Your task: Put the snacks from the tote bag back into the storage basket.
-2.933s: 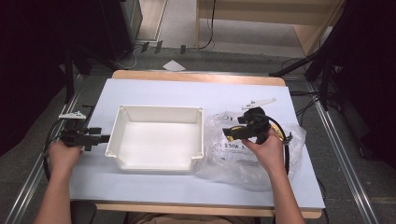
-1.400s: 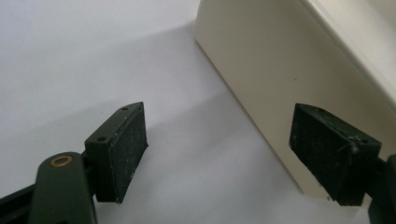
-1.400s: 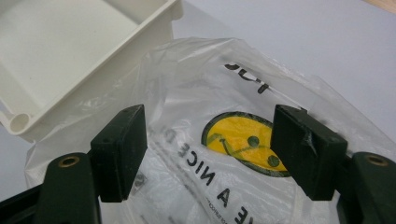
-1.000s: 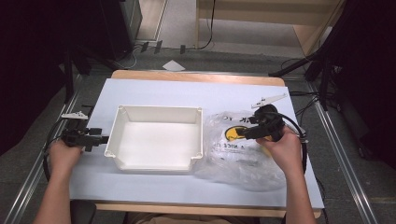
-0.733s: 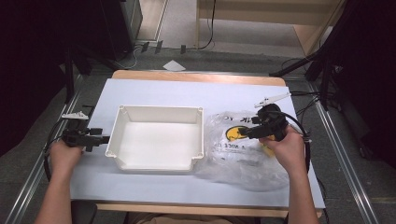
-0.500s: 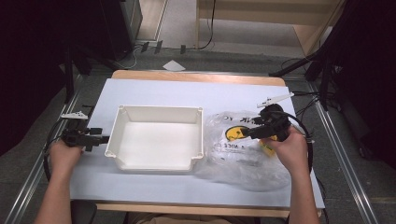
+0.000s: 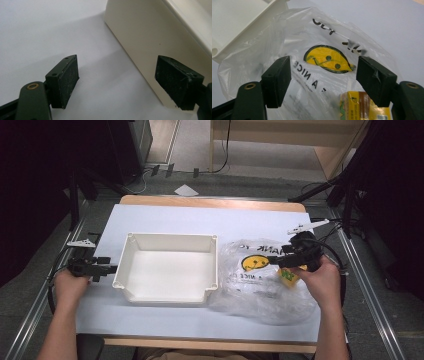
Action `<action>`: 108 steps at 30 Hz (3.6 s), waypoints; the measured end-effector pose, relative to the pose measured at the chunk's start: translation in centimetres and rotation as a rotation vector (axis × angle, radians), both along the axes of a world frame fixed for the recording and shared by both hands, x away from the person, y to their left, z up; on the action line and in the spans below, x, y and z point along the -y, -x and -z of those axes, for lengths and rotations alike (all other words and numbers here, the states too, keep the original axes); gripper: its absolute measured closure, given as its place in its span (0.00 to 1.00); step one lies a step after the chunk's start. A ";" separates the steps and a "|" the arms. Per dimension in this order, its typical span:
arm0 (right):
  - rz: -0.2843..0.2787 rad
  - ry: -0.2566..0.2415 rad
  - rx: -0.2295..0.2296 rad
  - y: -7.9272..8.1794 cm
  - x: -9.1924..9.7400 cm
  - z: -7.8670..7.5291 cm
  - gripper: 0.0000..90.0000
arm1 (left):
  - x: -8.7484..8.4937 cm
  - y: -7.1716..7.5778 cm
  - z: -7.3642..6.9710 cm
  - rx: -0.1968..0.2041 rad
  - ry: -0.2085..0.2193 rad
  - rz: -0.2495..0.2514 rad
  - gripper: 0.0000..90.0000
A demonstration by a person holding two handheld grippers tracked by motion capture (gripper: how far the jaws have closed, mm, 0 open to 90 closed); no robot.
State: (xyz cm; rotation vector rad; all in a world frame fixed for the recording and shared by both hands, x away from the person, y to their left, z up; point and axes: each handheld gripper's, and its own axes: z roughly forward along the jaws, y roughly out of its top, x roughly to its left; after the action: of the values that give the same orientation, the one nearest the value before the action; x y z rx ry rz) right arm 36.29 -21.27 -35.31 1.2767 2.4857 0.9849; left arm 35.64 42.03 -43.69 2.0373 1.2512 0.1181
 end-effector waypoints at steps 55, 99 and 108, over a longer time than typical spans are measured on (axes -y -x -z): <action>0.110 0.120 -0.150 -0.4 4.4 2.9 0.38 | -0.1 0.3 -0.1 0.000 -0.008 -0.006 0.23; 0.059 0.223 -0.147 -1.2 2.6 4.6 0.60 | -0.2 0.1 -0.1 0.002 -0.003 -0.007 0.23; 0.071 0.209 -0.151 -1.2 2.9 4.1 0.60 | -0.3 0.0 -0.1 0.004 -0.002 -0.008 0.23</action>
State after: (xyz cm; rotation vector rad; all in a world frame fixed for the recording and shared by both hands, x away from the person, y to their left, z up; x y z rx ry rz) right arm 37.45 -24.15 -39.44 1.4058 2.5512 0.6137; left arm 35.61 42.34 -43.56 2.0326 1.2574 0.1269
